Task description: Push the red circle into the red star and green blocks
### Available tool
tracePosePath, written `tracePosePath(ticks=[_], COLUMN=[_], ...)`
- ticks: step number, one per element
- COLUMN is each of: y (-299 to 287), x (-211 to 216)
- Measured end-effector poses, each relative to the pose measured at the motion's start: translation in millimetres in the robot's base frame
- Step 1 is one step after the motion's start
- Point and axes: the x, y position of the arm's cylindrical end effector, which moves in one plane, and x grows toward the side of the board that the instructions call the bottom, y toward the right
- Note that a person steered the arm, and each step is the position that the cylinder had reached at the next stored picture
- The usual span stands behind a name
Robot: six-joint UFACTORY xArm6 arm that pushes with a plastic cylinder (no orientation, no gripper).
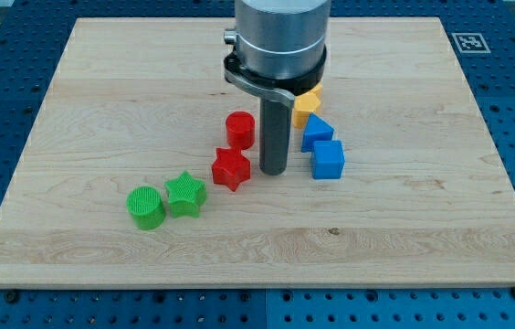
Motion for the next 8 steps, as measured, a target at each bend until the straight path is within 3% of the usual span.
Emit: tracePosePath(ticks=[6, 8], y=[-141.5, -137.5], x=[-4.6, -132.3])
